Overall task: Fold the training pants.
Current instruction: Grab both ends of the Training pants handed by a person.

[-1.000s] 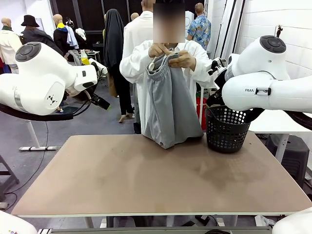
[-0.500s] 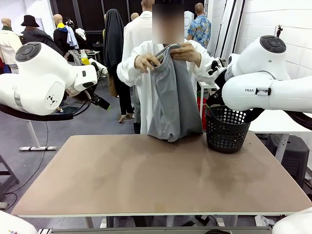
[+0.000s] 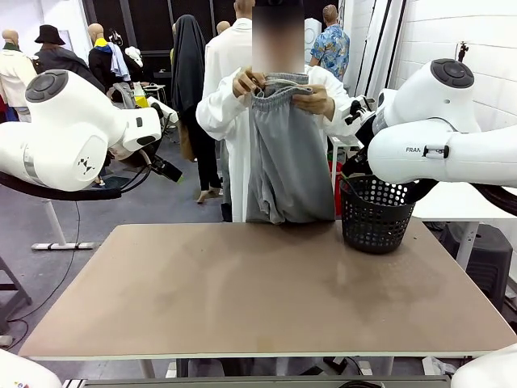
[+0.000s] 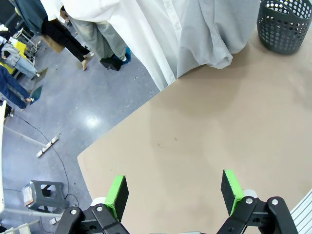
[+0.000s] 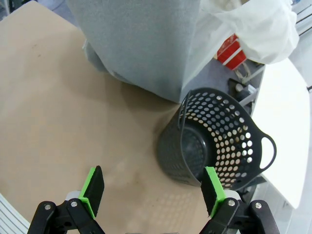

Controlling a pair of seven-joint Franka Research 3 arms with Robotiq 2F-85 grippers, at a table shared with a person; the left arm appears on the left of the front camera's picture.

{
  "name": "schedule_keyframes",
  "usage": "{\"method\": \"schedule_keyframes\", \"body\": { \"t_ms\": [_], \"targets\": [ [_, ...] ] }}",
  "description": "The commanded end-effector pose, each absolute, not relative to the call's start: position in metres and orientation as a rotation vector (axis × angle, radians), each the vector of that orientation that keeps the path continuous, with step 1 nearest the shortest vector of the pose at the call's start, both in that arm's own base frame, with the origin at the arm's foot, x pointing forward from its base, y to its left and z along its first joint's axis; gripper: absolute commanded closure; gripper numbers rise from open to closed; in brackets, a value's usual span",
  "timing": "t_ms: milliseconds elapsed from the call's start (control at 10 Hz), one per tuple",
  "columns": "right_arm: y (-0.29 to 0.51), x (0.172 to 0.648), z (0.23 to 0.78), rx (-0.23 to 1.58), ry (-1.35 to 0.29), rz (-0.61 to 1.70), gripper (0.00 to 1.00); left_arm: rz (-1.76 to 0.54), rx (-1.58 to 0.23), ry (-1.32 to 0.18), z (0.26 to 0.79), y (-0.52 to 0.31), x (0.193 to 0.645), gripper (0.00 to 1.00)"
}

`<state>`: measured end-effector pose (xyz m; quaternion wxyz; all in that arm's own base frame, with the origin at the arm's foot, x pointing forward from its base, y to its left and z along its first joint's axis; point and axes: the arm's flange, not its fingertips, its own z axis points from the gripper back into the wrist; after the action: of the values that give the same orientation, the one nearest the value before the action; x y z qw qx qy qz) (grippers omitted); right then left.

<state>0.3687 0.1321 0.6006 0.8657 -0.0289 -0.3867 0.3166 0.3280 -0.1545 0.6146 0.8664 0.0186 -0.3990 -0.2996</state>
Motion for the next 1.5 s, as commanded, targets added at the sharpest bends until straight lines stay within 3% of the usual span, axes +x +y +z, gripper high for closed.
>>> {"method": "schedule_keyframes", "body": {
  "t_ms": [0,1400],
  "targets": [
    [0.1324,0.3685,0.6013,-0.061,-0.812,0.665,0.00,-0.632,0.045,-0.836,0.6145,-0.1539,0.3281,0.00],
    [0.1324,0.3685,0.6013,-0.061,-0.812,0.665,0.00,-0.632,0.045,-0.836,0.6145,-0.1539,0.3281,0.00]
  ]
}}
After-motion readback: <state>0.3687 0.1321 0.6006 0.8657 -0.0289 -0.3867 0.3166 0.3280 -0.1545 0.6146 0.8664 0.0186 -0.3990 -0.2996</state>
